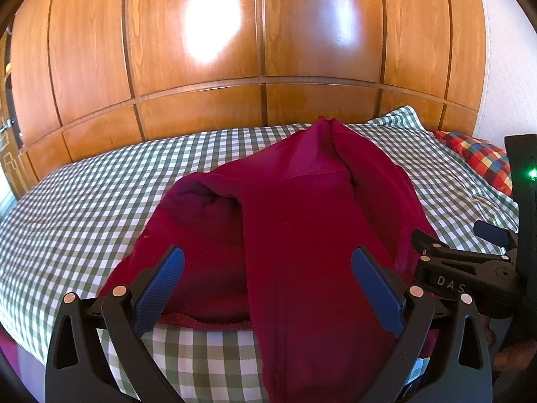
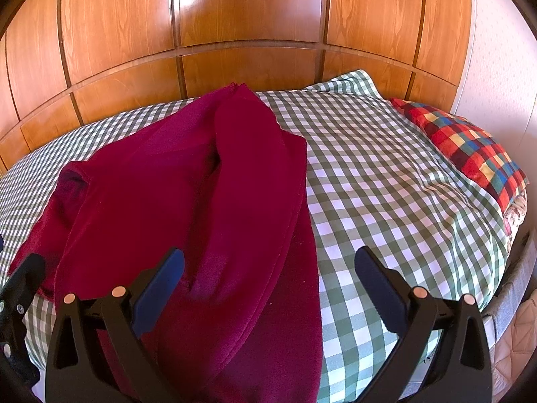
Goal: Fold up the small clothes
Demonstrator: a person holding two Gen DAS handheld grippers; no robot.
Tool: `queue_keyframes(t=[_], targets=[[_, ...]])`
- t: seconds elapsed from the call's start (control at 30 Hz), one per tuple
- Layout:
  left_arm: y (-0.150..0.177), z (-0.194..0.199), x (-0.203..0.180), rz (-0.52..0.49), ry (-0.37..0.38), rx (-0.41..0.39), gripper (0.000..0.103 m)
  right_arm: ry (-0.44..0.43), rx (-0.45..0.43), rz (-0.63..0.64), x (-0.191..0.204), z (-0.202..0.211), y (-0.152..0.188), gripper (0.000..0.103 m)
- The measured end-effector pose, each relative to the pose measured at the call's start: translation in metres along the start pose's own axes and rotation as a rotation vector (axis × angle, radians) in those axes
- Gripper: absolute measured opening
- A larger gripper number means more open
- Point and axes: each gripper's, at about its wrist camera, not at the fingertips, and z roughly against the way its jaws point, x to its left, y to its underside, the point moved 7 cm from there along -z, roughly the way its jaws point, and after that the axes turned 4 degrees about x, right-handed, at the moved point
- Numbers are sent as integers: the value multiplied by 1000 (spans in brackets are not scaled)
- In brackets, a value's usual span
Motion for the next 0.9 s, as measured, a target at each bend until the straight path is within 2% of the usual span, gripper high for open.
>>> queue_keyframes(t=[0.23,0.37,0.5,0.63,0.67,0.7,0.73,0.87,0.9], targets=[[4,6,-5,-72,26,-10,99,-1,-3,-17,-5,1,-2,101],[13,6,-14,-140,76,12,99,-5,11,-51,-23,-2,-5,101],[24,6,-25,-195,144,36,99,-5,23,-91,-42,-3,-4,101],[41,6,-45,-295,242,93,98,-74,21,-78,-48,0,-5,100],[47,6,-52,-333,267,108,95,-89,22,-70,-47,0,-6,99],[55,6,-60,-385,288,123,92,-130,30,-63,-43,0,-7,90],[65,4,-68,-437,293,137,85,-155,42,-61,-40,-1,-8,80],[97,-6,-83,-552,264,193,56,-232,117,-20,-17,-14,-3,70],[100,-7,-83,-557,259,190,53,-251,143,-5,-10,-19,0,61]])
